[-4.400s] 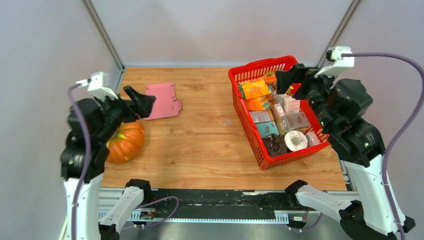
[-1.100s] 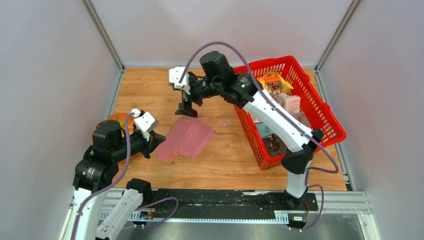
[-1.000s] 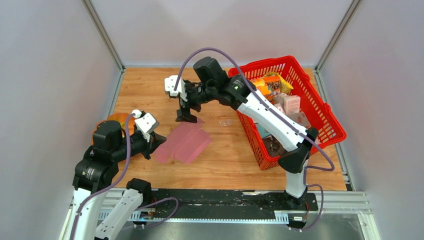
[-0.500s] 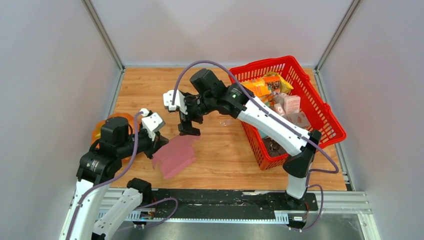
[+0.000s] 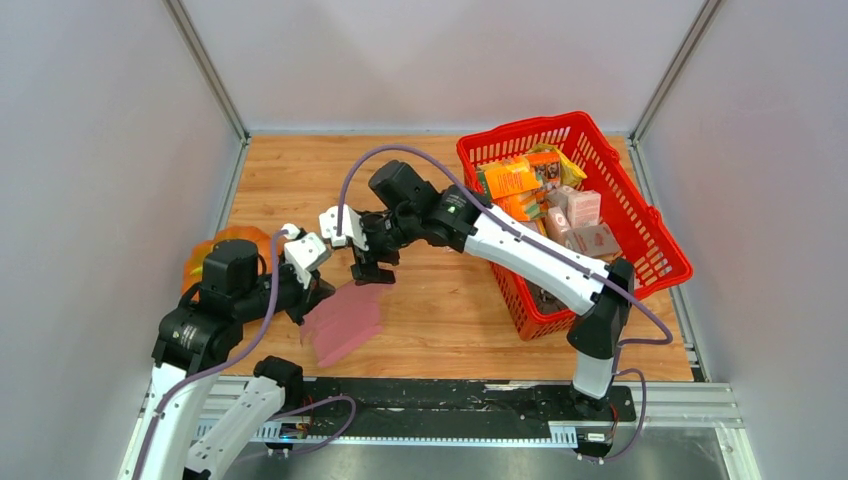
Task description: Fold the paper box
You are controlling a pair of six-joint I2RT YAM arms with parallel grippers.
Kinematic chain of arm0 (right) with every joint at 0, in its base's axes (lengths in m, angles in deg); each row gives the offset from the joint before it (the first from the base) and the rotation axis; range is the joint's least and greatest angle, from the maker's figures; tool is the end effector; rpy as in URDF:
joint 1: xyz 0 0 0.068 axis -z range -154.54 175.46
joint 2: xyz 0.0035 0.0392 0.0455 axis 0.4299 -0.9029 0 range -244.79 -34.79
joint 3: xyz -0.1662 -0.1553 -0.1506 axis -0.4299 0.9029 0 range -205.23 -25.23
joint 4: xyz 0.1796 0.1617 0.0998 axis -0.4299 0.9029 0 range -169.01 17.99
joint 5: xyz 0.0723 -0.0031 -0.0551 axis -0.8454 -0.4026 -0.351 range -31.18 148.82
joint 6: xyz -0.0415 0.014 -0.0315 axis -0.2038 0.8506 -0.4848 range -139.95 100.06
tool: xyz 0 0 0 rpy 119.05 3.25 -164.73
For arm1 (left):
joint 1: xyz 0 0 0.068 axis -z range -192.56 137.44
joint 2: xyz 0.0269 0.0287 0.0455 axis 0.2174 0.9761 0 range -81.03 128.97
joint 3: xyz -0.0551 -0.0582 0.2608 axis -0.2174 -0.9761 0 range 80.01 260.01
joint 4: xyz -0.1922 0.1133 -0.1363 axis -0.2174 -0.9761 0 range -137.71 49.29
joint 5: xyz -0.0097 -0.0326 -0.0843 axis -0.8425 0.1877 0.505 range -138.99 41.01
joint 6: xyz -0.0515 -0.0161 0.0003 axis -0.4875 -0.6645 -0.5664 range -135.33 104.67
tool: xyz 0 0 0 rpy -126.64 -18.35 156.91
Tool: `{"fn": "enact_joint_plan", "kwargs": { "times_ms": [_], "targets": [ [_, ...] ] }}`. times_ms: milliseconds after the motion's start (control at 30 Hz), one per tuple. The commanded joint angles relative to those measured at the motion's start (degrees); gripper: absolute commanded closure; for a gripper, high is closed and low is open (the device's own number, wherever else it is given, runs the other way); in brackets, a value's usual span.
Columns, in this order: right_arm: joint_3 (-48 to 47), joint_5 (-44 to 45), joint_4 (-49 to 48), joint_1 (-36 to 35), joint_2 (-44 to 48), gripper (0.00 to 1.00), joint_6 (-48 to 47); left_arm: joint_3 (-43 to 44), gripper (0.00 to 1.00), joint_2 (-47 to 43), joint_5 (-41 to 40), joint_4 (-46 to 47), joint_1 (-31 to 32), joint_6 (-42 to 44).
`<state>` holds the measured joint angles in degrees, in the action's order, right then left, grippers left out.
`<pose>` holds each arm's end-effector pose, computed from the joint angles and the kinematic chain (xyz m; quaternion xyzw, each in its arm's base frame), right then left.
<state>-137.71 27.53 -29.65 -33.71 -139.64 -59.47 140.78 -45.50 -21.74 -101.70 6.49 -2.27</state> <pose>0.1894 0.3535 0.3911 -0.7385 0.4888 0.3097 0.3460 0.0768 -0.0439 0.3639 0.3424 0.8015 -0.2325 0.4316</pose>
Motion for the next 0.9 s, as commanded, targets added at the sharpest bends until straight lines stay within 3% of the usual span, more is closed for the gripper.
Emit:
{"fn": "enact_joint_plan", "kwargs": {
  "times_ms": [0, 167, 267, 433, 500, 533, 567, 667, 733, 867],
  "targets": [
    [5.69, 1.14, -4.27, -0.15, 0.27, 0.24, -0.99, 0.40, 1.00, -1.95, 2.90, 4.57, 0.29, 1.71],
    [10.61, -0.70, -10.66, 0.03, 1.67, 0.24, 0.94, -0.39, 1.00, -3.36, 2.73, 4.92, 0.29, 1.79],
    [14.39, -0.35, -15.34, 0.03, 3.34, 0.34, 2.26, -0.31, 1.00, -3.71, 3.43, 5.01, 0.29, 1.79],
    [19.32, 2.27, -20.18, 0.20, 7.29, 0.71, 2.35, 0.05, 0.98, -4.15, 1.42, 5.36, 0.20, 0.66],
    [21.16, 2.72, -20.71, 0.90, 8.44, 0.85, 2.96, 0.40, 0.88, -4.76, -3.57, 6.76, 0.29, -1.10],
    [21.60, 2.29, -21.06, 1.43, 9.66, 0.92, 4.62, 0.57, 0.73, -5.98, -5.08, 8.33, 0.29, -2.93],
    [22.13, 1.41, -20.89, 3.00, 10.11, 0.99, 5.51, 0.66, 0.66, -6.69, -8.84, 9.48, 0.20, -4.34],
    [23.36, -3.33, -20.71, 7.04, 11.95, 1.00, 11.02, 0.75, 0.41, -10.38, -13.87, 14.05, 0.20, -10.58],
    [24.85, -5.70, -22.72, 9.33, 12.83, 1.00, 16.38, 0.66, 0.36, -13.53, -18.35, 17.38, 0.20, -16.45],
    [28.71, -13.08, -28.43, 17.05, 15.64, 1.00, 36.23, -2.05, 0.30, -18.03, -28.37, 20.21, 0.20, -28.51]
  ]
}}
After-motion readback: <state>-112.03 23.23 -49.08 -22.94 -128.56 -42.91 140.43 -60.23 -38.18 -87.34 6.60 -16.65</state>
